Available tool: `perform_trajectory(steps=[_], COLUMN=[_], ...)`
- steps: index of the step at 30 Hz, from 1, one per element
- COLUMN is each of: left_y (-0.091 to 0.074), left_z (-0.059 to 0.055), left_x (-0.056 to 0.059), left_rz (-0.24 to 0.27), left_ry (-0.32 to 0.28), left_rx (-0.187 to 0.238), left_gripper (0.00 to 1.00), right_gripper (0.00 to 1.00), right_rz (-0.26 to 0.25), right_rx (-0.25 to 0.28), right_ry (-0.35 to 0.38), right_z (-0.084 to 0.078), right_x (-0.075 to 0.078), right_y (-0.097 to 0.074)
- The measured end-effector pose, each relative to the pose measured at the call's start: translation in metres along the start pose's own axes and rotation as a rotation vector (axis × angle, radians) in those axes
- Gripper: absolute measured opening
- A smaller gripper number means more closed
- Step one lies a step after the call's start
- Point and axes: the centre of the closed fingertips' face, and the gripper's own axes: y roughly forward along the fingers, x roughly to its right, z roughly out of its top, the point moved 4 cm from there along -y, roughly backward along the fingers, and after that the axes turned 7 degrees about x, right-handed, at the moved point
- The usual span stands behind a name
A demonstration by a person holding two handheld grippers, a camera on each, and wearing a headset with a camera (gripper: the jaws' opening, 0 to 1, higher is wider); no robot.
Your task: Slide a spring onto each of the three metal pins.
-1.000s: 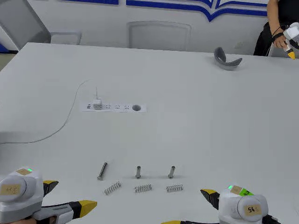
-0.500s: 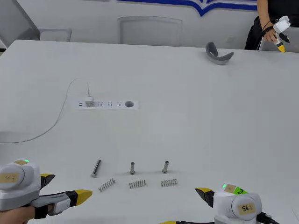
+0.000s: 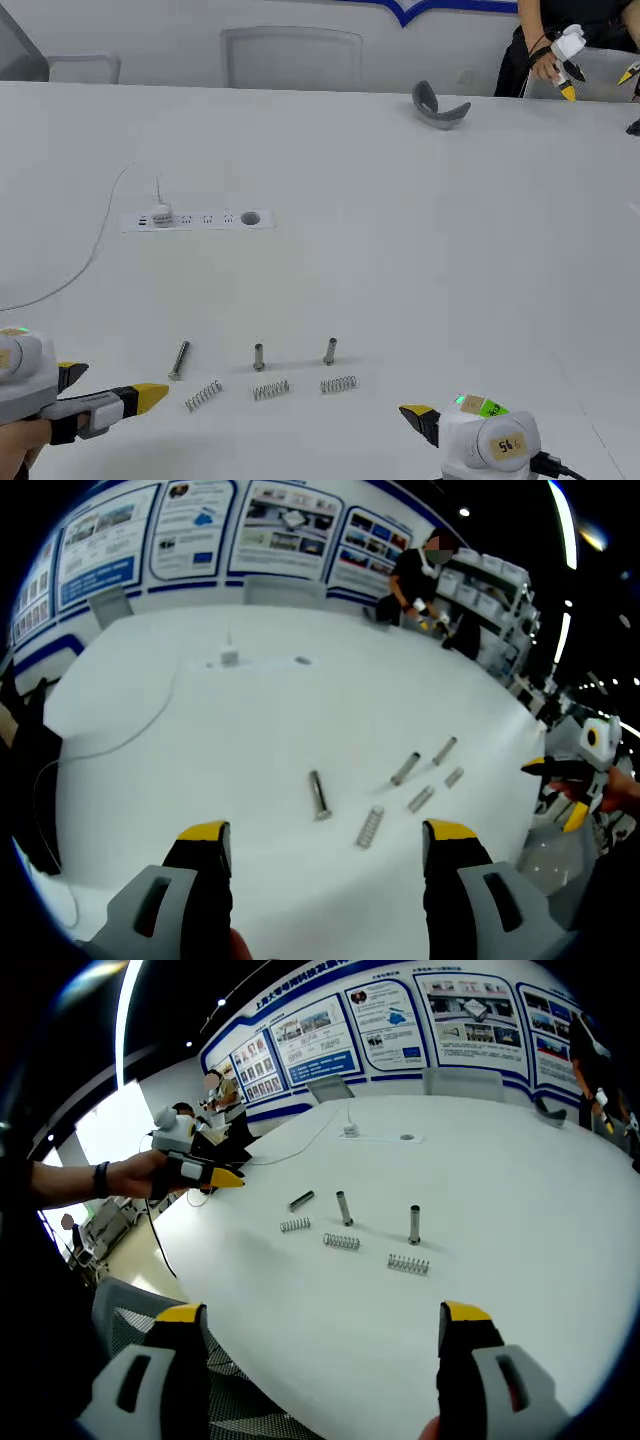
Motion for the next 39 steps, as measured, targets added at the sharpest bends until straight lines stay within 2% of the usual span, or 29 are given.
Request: perform_trajectory(steps=[7,10,21,25,34,39], left_y=[0.012,0.018,0.048,0.057,0.077,0.085], left_z=[0.005,0.005,-0.008,-0.008,-0.003,-0.006], left_x=[0.000,0.001,-0.002,0.000,-0.001,-0.001], left_rz=[0.007,-0.002,0.000,0.000,0.003,0.000], left_ry=[-0.016,-0.052,-0.072,-0.078,-0.085,-0.078], left_rx=[-0.007,-0.001,-0.051,-0.058,-0.049,-0.065], left_gripper=[0.77,0.75,0.70,0.67,0.54,0.45], right_gripper=[0.97,0.97,0.97,0.97,0.97,0.97], right_rz=[0.003,0.002,-0.003,-0.008,-0.008,-0.005], right_rx=[-0.004,-0.003,-0.006,-0.006,-0.011,-0.017], right_ry=[0.001,0.003,0.010,0.014,0.021,0.026], right_z=[0.000,0.000,-0.002,-0.003,-0.003,-0.004], right_x=[0.000,0.001,0.003,0.005,0.007,0.008], right_y=[-0.001,-0.001,-0.003,-0.004,-0.003,-0.001])
